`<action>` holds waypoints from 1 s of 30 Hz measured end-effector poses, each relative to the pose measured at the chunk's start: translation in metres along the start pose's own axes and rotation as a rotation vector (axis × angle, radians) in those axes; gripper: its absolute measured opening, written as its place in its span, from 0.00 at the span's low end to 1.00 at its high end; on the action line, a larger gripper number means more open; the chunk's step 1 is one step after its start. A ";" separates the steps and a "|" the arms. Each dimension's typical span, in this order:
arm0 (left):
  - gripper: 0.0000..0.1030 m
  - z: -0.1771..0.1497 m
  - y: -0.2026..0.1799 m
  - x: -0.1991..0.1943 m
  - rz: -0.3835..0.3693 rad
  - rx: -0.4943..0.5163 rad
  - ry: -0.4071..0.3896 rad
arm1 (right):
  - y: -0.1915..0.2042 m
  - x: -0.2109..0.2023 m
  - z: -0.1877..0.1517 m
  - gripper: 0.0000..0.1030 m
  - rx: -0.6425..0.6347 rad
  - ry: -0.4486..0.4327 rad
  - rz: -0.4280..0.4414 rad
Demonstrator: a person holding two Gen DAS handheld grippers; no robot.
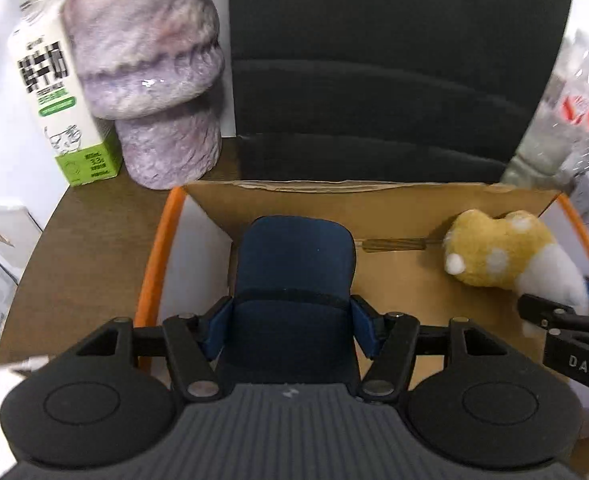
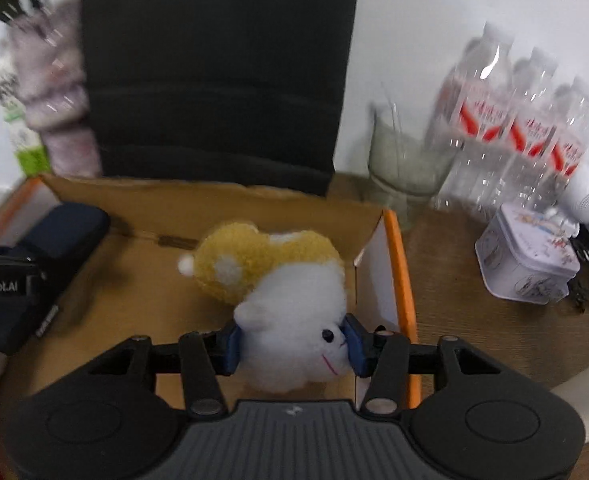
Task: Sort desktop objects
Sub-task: 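Carry the sheep and navy case into the cardboard box and open both tools, then move both open tools back over the remaining desk items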
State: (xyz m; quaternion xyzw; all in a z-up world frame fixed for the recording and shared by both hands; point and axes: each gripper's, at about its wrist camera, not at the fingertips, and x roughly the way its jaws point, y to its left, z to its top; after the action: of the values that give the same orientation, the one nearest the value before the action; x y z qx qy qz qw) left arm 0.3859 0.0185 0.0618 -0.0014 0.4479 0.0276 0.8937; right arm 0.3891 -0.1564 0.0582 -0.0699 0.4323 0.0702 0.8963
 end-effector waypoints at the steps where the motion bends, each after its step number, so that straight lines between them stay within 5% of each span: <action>1: 0.62 0.001 0.000 0.005 0.008 0.002 0.012 | 0.000 0.004 0.001 0.53 -0.003 0.011 -0.005; 7: 0.62 -0.001 -0.002 -0.006 -0.014 0.020 -0.016 | -0.019 -0.019 0.013 0.62 0.064 -0.068 0.019; 16: 0.62 -0.038 0.015 -0.108 -0.053 -0.046 -0.171 | -0.022 -0.128 -0.018 0.76 0.053 -0.252 0.060; 22: 0.62 -0.113 0.020 -0.173 -0.004 -0.050 -0.283 | -0.006 -0.198 -0.083 0.83 0.042 -0.378 0.081; 30: 0.66 -0.225 0.012 -0.228 -0.002 0.001 -0.435 | 0.016 -0.233 -0.203 0.85 0.045 -0.404 0.076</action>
State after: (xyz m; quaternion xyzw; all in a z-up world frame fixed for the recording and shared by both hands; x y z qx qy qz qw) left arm 0.0693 0.0138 0.1100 0.0045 0.2445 0.0262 0.9693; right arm 0.0876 -0.1936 0.1148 -0.0180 0.2476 0.1071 0.9628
